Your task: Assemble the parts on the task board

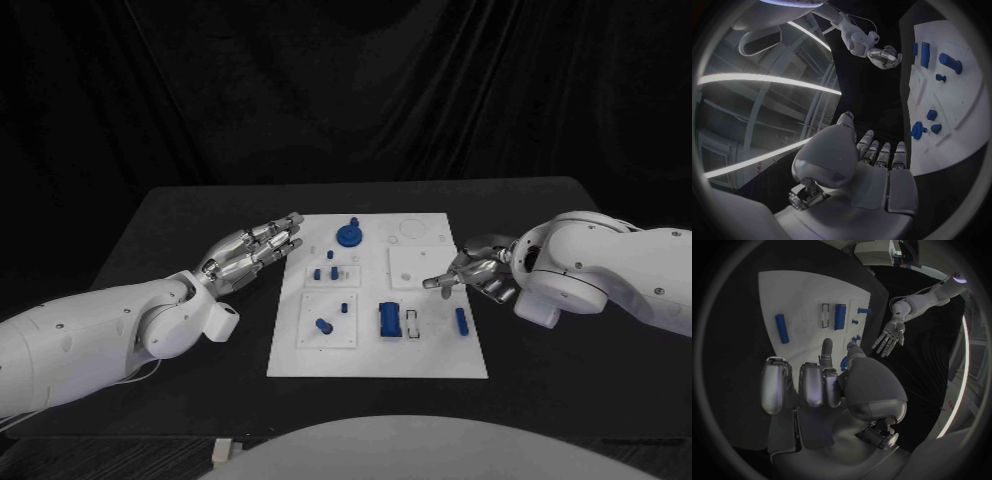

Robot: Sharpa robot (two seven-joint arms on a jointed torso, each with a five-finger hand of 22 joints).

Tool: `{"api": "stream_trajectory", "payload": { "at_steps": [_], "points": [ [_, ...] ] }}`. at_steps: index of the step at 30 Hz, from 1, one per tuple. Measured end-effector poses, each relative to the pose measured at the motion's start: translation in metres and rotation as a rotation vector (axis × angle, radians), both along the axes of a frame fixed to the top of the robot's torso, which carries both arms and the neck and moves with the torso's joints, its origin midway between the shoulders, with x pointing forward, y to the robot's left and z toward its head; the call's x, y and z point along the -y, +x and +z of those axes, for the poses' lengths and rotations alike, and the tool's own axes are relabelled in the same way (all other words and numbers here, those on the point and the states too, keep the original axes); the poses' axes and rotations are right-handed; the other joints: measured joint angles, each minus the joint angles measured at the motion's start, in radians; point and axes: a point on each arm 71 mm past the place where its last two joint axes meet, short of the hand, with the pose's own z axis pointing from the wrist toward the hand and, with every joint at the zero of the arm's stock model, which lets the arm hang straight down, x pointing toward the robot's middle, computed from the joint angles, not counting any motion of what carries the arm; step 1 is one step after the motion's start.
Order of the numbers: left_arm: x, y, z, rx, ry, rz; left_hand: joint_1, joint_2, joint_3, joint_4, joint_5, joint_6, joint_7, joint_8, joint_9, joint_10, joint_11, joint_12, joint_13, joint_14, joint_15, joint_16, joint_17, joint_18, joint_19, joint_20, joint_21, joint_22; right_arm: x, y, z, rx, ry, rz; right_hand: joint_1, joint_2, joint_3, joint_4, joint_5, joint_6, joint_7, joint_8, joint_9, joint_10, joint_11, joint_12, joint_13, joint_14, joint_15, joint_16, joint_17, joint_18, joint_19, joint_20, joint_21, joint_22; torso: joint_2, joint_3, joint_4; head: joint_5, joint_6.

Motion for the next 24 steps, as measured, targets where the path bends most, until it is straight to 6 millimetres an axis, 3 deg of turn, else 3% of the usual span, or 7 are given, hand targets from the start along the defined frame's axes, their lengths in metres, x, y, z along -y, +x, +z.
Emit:
{"api": "stream_trajectory", "payload": {
  "at_steps": [2,7,9,14,20,24],
  "points": [
    [0.001,0.000,0.000,0.000,-0.001,-0.002,0.000,0.000,0.000,0.000,0.000,0.000,0.000,0.000,0.000,0.000,0.000,0.000,0.000,0.000,0.000,0.000,0.000,0.000,0.000,0.000,0.000,0.000,0.004,-0.001,-0.002,0.001,-0.017,0.007,0.003,0.003,-0.003,-0.003,-0.001,-0.004,-0.004,0.017,0.017,0.000,0.000,0.000,0.000,0.001,-0.001,0.000,-0.004,0.000,0.000,0.000,0.000,0.000,0.000,-0.0003,0.0000,-0.001,0.000],
    [0.003,0.001,0.000,0.000,-0.002,-0.005,0.000,0.000,0.000,0.000,0.000,0.000,0.000,0.000,0.000,0.000,0.000,0.000,0.000,0.000,0.000,0.000,0.000,0.000,0.000,0.000,0.000,0.000,0.015,-0.004,-0.010,0.017,-0.077,0.025,0.004,0.004,-0.003,-0.003,-0.001,-0.002,-0.006,0.018,0.020,0.000,0.000,0.000,0.000,0.001,-0.001,0.000,-0.009,0.000,0.002,-0.003,0.000,0.000,-0.001,-0.0011,0.0000,-0.002,0.000],
    [0.003,0.001,0.000,0.000,-0.002,-0.005,0.003,0.000,0.000,0.000,0.000,-0.001,0.001,0.000,0.000,0.000,0.000,0.000,0.000,0.000,0.000,0.000,0.000,0.000,0.000,0.000,0.000,0.000,0.019,-0.006,-0.014,0.023,-0.103,0.031,0.004,0.004,-0.003,-0.003,-0.006,0.012,-0.014,-0.001,0.006,-0.001,-0.002,0.000,0.000,0.001,-0.005,0.000,-0.014,0.000,0.002,-0.005,0.000,0.000,0.000,-0.0011,0.0000,0.001,0.000],
    [0.003,0.001,0.000,0.000,-0.002,-0.005,0.007,0.000,0.000,0.000,0.000,-0.004,0.004,0.000,-0.001,0.000,0.000,0.000,0.000,-0.004,0.004,0.000,0.000,0.000,0.004,0.004,0.000,0.000,0.027,-0.012,-0.024,0.031,-0.153,0.046,-0.001,0.009,-0.003,-0.003,-0.021,0.054,-0.014,-0.059,-0.039,0.000,-0.007,0.000,0.000,0.001,-0.008,0.000,-0.026,0.000,0.000,-0.007,0.000,0.000,0.001,-0.0006,0.0000,0.007,0.000],
    [0.001,0.001,-0.001,0.000,0.000,-0.003,0.007,0.000,0.000,0.000,0.000,-0.006,0.002,0.000,-0.001,0.000,0.000,0.000,0.000,-0.004,0.004,0.000,0.000,0.000,0.004,0.004,0.000,0.001,0.031,-0.016,-0.028,0.055,-0.194,0.066,0.001,0.013,-0.006,0.000,-0.021,0.079,-0.018,-0.079,-0.057,0.000,-0.007,0.000,0.000,0.001,-0.008,0.000,-0.029,0.000,0.000,-0.007,0.000,0.000,0.001,-0.0005,-0.0003,0.008,0.000],
    [0.002,0.001,-0.001,0.000,-0.001,-0.003,0.007,0.000,0.000,0.000,0.000,-0.007,0.000,0.000,-0.001,0.000,0.000,0.000,0.000,-0.004,0.004,0.000,0.000,0.000,0.004,0.004,0.000,0.001,0.031,-0.015,-0.028,0.083,-0.224,0.085,0.014,0.025,0.001,-0.012,-0.011,0.085,-0.015,-0.117,-0.081,0.000,-0.007,0.000,0.000,0.001,-0.008,-0.006,-0.044,0.000,0.000,-0.007,-0.006,0.001,0.001,-0.0004,-0.0003,0.004,0.000]
  ]
}}
